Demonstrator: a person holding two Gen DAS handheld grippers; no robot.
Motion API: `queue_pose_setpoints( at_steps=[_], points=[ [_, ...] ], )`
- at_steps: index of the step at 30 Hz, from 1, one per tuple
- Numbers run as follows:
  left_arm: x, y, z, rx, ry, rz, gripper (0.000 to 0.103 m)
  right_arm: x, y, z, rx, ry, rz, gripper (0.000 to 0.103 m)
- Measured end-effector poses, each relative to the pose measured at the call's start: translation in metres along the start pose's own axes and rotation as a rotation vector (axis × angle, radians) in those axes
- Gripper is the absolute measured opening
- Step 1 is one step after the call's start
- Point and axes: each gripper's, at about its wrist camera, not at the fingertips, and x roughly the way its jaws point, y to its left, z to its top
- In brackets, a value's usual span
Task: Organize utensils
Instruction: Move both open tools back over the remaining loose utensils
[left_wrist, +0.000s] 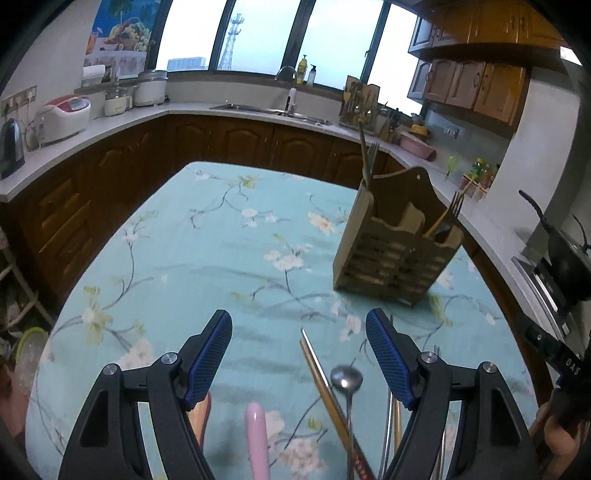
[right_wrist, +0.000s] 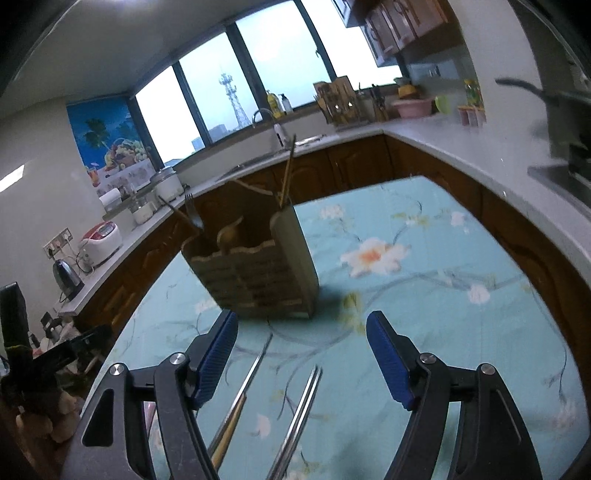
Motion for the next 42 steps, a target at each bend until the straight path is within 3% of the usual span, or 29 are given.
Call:
queue_pose_setpoints(
  at_steps=[12, 20, 27, 34, 42],
  points=[
    [0.000, 0.002, -0.033, 0.003, 0.079, 0.018, 0.075, -0.008, -0.004, -0.038, 0.010, 0.069, -0.030, 0.074],
    [0.012, -0.011, -0.038, 0.045, 0.118, 0.018, 0.075, 0.001, 0.002, -0.052, -0.016, 0.113, -0.063, 0.077],
    [0.025, -0.022, -0.042, 0.094, 0.151, -0.005, 0.069, 0.009, 0.005, -0.056, -0.040, 0.144, -0.083, 0.076],
    [0.047, -0.032, -0.045, 0.137, 0.202, -0.025, 0.052, 0.021, 0.005, -0.059, -0.042, 0.187, -0.092, 0.055],
    [0.078, -0.038, -0.049, 0.164, 0.270, -0.033, 0.035, 0.041, 0.006, -0.059, -0.040, 0.240, -0.088, 0.038]
  ],
)
